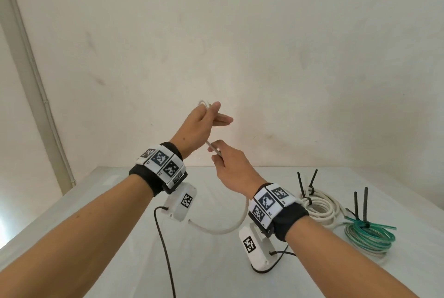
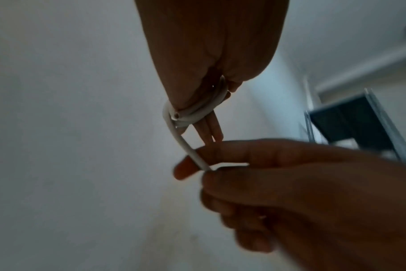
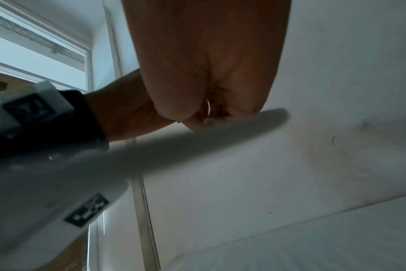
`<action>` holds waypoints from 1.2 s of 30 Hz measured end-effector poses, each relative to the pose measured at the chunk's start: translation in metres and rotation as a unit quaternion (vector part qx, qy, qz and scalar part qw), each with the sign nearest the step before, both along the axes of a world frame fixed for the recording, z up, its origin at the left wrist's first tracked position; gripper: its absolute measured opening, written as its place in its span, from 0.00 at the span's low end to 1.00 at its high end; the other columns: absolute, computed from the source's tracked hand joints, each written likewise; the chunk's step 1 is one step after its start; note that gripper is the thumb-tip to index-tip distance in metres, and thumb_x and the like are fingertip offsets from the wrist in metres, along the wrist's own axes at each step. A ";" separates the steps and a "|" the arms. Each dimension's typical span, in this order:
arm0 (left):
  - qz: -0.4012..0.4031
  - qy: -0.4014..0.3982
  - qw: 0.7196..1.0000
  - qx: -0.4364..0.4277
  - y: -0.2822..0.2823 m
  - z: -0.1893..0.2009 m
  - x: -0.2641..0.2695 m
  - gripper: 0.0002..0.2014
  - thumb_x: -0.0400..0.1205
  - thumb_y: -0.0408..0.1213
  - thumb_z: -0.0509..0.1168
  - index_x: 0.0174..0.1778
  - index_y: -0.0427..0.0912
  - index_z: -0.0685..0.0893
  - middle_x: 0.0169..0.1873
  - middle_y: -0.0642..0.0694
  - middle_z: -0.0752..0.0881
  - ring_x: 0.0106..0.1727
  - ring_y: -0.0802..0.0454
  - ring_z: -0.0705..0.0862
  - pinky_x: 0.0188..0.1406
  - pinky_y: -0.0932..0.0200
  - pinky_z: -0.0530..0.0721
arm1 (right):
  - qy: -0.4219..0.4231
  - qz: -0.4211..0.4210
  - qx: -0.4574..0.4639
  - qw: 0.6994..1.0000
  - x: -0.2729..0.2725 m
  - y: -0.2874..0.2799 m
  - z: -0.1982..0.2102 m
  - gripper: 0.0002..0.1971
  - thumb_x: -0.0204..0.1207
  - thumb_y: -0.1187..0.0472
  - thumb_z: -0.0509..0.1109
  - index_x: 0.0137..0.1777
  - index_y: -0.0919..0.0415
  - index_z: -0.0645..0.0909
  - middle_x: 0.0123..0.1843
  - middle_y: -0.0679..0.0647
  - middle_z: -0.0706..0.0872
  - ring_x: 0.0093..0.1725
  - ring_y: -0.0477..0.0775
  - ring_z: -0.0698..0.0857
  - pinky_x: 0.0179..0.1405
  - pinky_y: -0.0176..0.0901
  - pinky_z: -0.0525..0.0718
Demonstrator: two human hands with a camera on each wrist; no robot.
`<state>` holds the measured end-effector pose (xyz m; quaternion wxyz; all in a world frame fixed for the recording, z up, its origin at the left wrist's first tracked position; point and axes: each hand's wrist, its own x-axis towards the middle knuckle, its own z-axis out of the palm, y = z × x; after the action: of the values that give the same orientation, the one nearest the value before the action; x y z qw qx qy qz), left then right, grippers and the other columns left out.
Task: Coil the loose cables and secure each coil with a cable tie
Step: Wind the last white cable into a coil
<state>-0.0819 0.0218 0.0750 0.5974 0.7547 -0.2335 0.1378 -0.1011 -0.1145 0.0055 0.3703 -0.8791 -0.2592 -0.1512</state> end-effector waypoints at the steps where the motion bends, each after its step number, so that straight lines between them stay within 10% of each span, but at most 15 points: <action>1: 0.029 -0.021 0.998 0.049 0.002 -0.003 0.005 0.26 0.94 0.50 0.53 0.56 0.24 0.77 0.54 0.45 0.94 0.59 0.57 0.92 0.64 0.63 0.82 | 0.002 -0.006 -0.004 1.000 0.001 -0.002 0.000 0.12 0.90 0.65 0.58 0.69 0.62 0.78 0.53 0.50 0.80 0.38 0.39 0.75 0.34 0.29 0.69; 6: 0.097 -0.096 0.961 0.242 0.012 -0.022 0.014 0.20 0.94 0.47 0.52 0.44 0.36 0.73 0.49 0.42 0.90 0.55 0.51 0.91 0.62 0.47 0.85 | -0.012 -0.052 -0.011 0.999 0.008 -0.014 0.003 0.11 0.90 0.64 0.60 0.62 0.63 0.84 0.47 0.52 0.81 0.45 0.53 0.77 0.42 0.38 0.69; 11: 0.098 -0.066 0.917 0.381 0.025 -0.035 0.011 0.22 0.94 0.47 0.50 0.40 0.35 0.72 0.40 0.38 0.84 0.41 0.40 0.84 0.48 0.48 0.79 | -0.079 -0.055 0.017 0.995 0.014 -0.031 0.016 0.05 0.89 0.60 0.65 0.53 0.58 0.83 0.44 0.53 0.85 0.42 0.52 0.82 0.43 0.47 0.80; 15: 0.110 0.018 0.906 0.408 0.025 -0.037 0.000 0.32 0.93 0.59 0.46 0.39 0.39 0.81 0.33 0.50 0.82 0.33 0.50 0.82 0.40 0.55 0.77 | -0.129 -0.021 0.013 0.991 0.012 -0.043 0.024 0.04 0.88 0.57 0.69 0.52 0.55 0.80 0.37 0.47 0.80 0.34 0.44 0.77 0.35 0.36 0.75; 18: 0.066 0.089 0.939 0.327 0.022 -0.032 -0.004 0.36 0.88 0.68 0.52 0.25 0.40 0.74 0.23 0.48 0.75 0.22 0.48 0.74 0.39 0.49 0.83 | -0.195 -0.027 -0.045 0.979 0.013 -0.046 0.023 0.08 0.90 0.53 0.64 0.56 0.56 0.81 0.46 0.47 0.81 0.37 0.48 0.79 0.40 0.42 0.79; 24: -0.085 0.224 0.965 0.108 0.019 -0.016 -0.023 0.28 0.90 0.52 0.61 0.30 0.47 0.55 0.24 0.48 0.52 0.24 0.47 0.50 0.23 0.59 0.63 | -0.270 -0.143 -0.120 0.945 0.017 -0.046 0.003 0.16 0.94 0.49 0.50 0.61 0.54 0.78 0.48 0.49 0.76 0.29 0.66 0.75 0.32 0.59 0.82; 36: -0.248 0.306 0.823 -0.409 0.015 -0.011 -0.016 0.26 0.91 0.50 0.58 0.27 0.50 0.58 0.20 0.54 0.50 0.19 0.54 0.47 0.18 0.63 0.76 | 0.011 -0.053 0.000 0.999 0.004 -0.016 -0.015 0.12 0.93 0.56 0.51 0.64 0.58 0.73 0.46 0.61 0.87 0.41 0.64 0.85 0.47 0.64 0.86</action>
<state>-0.0980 0.0364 0.0639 0.9061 0.3608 -0.1406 -0.1702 -0.0968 -0.1303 -0.0091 0.3646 -0.8932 -0.2085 -0.1609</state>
